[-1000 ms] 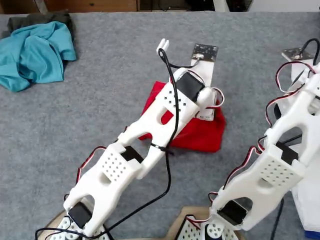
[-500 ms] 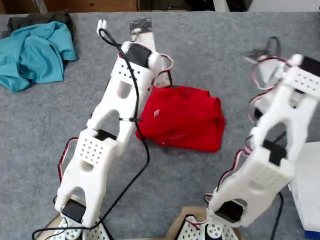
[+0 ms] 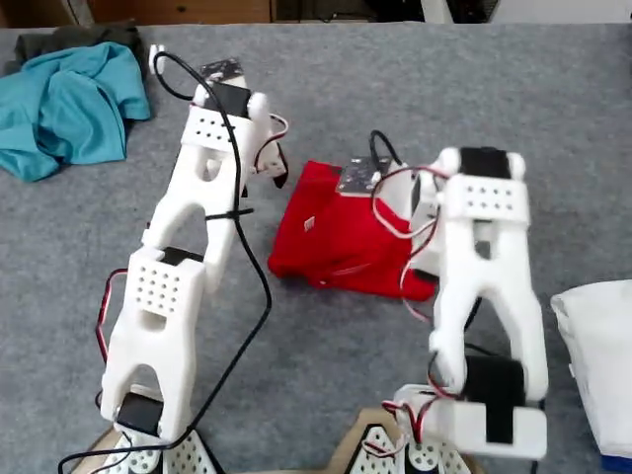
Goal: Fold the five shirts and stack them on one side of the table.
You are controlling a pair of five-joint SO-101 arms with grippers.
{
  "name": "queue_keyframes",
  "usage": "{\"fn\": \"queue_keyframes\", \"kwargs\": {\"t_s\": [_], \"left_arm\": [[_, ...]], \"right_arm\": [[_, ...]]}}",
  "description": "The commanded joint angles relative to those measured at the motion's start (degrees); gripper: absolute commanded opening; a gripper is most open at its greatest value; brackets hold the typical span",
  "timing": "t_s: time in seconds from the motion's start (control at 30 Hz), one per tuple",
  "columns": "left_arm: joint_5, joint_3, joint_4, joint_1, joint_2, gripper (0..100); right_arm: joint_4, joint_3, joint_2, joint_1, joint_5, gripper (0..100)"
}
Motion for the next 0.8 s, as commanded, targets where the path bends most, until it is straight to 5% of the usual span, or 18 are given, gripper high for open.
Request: {"fn": "queue_keyframes", "kwargs": {"t_s": [0.0,0.17,0.77], "left_arm": [[0.4,-0.4,0.6,3.0,-4.1,21],[1.3,-0.4,0.6,2.7,-4.1,21],[0.2,8.4,0.6,-27.4,-4.1,21]], "right_arm": [[-3.2,3.3,-7.6,-0.8,-5.8,1.0],[-4.9,10.3,-15.6,0.8,-9.6,0.9],[-20.5,28.3,-20.1,-21.1,-9.8,0.9]]}}
